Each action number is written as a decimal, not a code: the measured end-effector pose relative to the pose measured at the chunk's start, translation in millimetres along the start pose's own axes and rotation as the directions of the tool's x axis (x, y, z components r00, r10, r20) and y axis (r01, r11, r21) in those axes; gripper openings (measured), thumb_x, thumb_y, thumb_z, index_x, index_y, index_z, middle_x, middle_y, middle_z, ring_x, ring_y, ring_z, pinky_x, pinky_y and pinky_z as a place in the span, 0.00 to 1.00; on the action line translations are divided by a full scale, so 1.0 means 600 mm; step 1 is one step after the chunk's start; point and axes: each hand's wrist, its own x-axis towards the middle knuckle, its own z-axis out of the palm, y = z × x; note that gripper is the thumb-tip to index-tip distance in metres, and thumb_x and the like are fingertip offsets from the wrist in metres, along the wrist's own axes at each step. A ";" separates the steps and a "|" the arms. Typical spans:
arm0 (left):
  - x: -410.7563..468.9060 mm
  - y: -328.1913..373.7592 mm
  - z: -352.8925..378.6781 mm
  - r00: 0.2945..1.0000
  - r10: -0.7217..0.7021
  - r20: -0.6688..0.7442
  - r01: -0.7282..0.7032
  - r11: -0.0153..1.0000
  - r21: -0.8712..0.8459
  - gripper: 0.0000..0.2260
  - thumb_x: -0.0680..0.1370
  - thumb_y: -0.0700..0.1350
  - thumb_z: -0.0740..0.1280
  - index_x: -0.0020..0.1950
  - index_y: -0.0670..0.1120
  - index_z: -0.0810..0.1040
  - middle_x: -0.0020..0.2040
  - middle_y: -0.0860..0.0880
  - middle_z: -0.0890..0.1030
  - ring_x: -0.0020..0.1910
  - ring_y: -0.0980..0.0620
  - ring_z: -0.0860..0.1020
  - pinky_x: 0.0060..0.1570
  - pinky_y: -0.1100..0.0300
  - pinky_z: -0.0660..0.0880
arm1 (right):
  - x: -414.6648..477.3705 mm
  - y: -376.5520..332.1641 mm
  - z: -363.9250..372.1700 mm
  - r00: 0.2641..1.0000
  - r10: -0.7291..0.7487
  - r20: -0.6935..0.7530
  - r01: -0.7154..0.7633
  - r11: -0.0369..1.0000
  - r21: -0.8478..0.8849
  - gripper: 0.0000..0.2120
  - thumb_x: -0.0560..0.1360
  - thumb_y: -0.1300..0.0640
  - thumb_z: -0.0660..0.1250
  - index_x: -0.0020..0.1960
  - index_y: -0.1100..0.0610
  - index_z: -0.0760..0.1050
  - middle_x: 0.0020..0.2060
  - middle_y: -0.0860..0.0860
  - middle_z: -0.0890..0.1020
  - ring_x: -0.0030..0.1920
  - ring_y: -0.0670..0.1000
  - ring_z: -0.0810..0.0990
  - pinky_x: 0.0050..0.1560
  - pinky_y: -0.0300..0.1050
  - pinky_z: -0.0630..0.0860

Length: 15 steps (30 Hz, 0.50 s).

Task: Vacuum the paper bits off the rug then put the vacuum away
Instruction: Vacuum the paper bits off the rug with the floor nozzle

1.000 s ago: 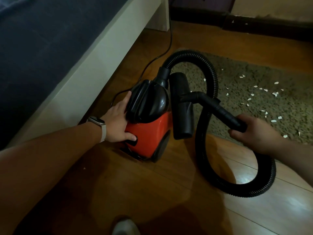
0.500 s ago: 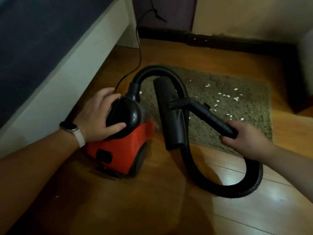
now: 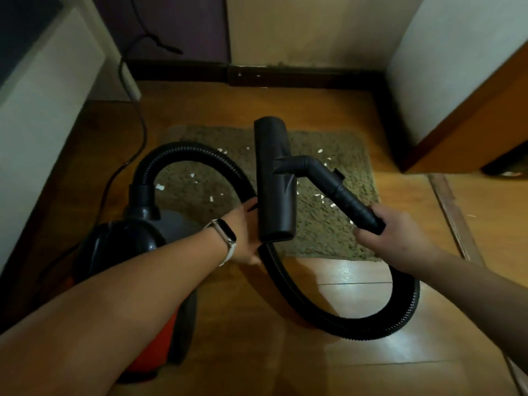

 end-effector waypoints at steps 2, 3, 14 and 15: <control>0.028 -0.009 -0.002 0.997 0.010 0.073 -0.018 0.993 0.117 0.26 0.78 0.57 0.63 0.72 0.46 0.65 0.74 0.45 0.64 0.74 0.40 0.58 0.73 0.45 0.51 | -0.002 -0.004 -0.008 0.999 0.043 -0.022 -0.043 0.999 -0.027 0.08 0.72 0.56 0.72 0.42 0.54 0.73 0.32 0.56 0.79 0.31 0.56 0.78 0.33 0.50 0.74; 0.036 -0.014 -0.003 0.996 -0.010 0.084 -0.003 0.988 0.154 0.26 0.78 0.57 0.63 0.71 0.45 0.66 0.73 0.44 0.66 0.72 0.40 0.62 0.71 0.45 0.54 | -0.002 -0.009 -0.015 0.998 0.055 -0.031 -0.057 0.998 -0.041 0.08 0.72 0.56 0.72 0.42 0.53 0.73 0.32 0.55 0.79 0.31 0.55 0.78 0.32 0.50 0.74; -0.045 -0.162 0.008 0.991 -0.083 -0.108 0.090 0.994 0.058 0.28 0.73 0.73 0.56 0.53 0.50 0.77 0.51 0.49 0.80 0.52 0.47 0.77 0.47 0.53 0.67 | 0.079 -0.168 -0.111 1.000 0.007 0.029 0.002 0.948 -0.318 0.08 0.73 0.50 0.71 0.43 0.50 0.73 0.33 0.52 0.81 0.31 0.51 0.82 0.32 0.49 0.79; -0.048 -0.171 0.018 0.991 -0.094 -0.096 0.096 0.995 0.022 0.28 0.73 0.73 0.55 0.52 0.51 0.77 0.49 0.49 0.80 0.50 0.48 0.77 0.45 0.54 0.67 | 0.103 -0.183 -0.106 0.998 -0.032 0.054 0.049 0.938 -0.343 0.08 0.73 0.49 0.70 0.43 0.50 0.73 0.33 0.51 0.81 0.31 0.50 0.82 0.32 0.48 0.79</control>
